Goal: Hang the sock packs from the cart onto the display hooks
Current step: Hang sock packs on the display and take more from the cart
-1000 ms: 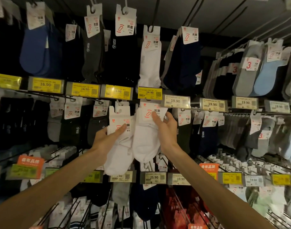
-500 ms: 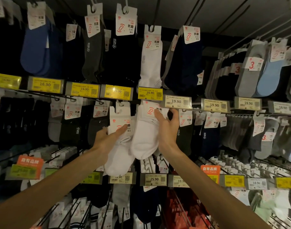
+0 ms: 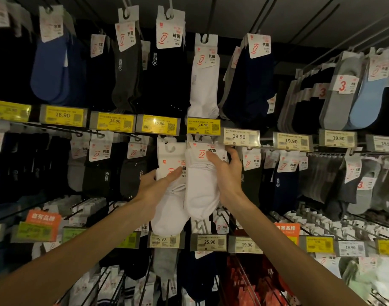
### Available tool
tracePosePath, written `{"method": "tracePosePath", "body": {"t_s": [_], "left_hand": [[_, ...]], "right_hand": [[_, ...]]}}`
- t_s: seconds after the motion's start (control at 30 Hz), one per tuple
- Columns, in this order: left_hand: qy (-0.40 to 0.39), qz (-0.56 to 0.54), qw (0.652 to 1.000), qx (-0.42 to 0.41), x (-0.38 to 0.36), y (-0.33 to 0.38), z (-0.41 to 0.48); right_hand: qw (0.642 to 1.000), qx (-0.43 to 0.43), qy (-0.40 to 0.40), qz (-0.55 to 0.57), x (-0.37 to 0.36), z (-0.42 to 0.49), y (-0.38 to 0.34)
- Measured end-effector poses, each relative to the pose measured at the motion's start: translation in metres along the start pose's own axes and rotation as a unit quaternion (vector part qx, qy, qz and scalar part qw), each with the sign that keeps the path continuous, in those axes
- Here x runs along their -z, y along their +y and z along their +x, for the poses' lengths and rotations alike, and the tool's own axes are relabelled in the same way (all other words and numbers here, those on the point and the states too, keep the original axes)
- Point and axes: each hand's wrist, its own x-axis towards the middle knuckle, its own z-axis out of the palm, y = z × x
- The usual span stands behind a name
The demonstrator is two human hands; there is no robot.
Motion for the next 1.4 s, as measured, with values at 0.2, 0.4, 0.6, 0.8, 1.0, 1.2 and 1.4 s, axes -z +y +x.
{"method": "tracePosePath", "body": {"t_s": [0.2, 0.4, 0.6, 0.8, 1.0, 1.2, 1.4], "left_hand": [[0.055, 0.021, 0.997, -0.053, 0.013, -0.003, 0.008], [0.087, 0.039, 0.993, -0.062, 0.029, -0.007, 0.014], [0.041, 0.021, 0.999, -0.021, 0.035, -0.006, 0.011], [-0.011, 0.023, 0.999, -0.023, 0.032, -0.006, 0.002], [-0.062, 0.037, 0.996, -0.052, 0.017, -0.008, -0.011], [-0.094, 0.044, 0.992, -0.076, 0.0, -0.009, -0.017], [-0.141, 0.057, 0.982, -0.115, -0.016, 0.001, -0.021]], "right_hand": [[0.999, 0.011, 0.004, -0.03, -0.001, 0.011, 0.013], [0.988, 0.001, 0.063, -0.138, -0.008, 0.02, 0.041], [0.975, -0.043, 0.059, -0.21, -0.019, 0.019, 0.051], [0.992, 0.024, -0.012, -0.124, -0.006, -0.02, 0.059], [0.985, 0.015, -0.132, -0.11, 0.004, -0.04, 0.034], [0.983, 0.028, -0.164, -0.071, 0.012, -0.048, 0.026], [0.992, 0.061, -0.099, -0.058, 0.018, -0.049, 0.013]]}}
